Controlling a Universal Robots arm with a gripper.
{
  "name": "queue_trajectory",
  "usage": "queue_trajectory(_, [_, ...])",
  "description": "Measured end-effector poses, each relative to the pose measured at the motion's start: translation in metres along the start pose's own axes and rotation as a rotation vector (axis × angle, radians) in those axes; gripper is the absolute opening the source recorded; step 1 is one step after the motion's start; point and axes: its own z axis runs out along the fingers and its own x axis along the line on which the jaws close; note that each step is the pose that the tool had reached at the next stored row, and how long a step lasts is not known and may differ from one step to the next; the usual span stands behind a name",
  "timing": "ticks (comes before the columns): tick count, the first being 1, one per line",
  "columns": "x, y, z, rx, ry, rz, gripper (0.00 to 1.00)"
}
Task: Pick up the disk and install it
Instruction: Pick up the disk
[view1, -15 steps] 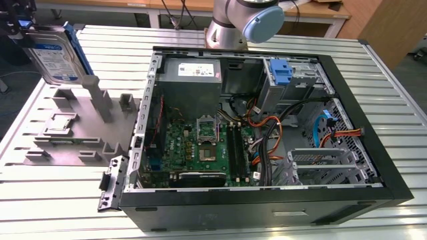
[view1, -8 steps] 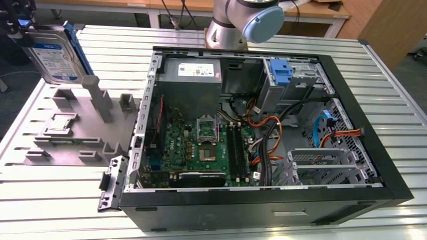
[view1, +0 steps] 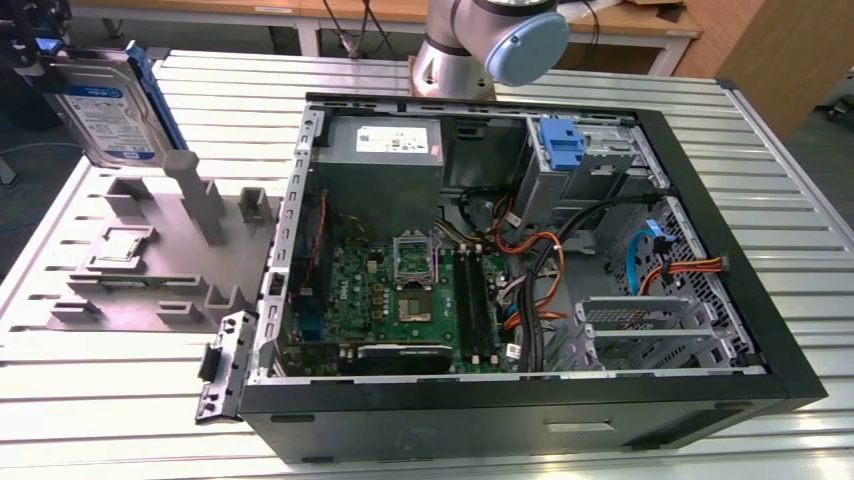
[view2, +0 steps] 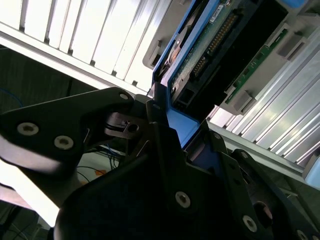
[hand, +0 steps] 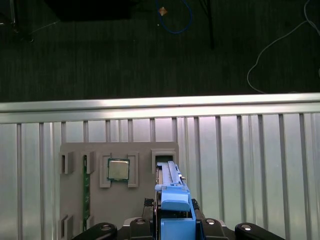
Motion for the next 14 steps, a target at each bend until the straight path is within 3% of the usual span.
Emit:
queue_trajectory(7, [0.0000,0.0000,-0.0004,-0.0001,0.0001,-0.002,0.36])
queue_trajectory(14, [-0.0002,0.0001,-0.0053,-0.0001,0.0000,-0.002,0.36])
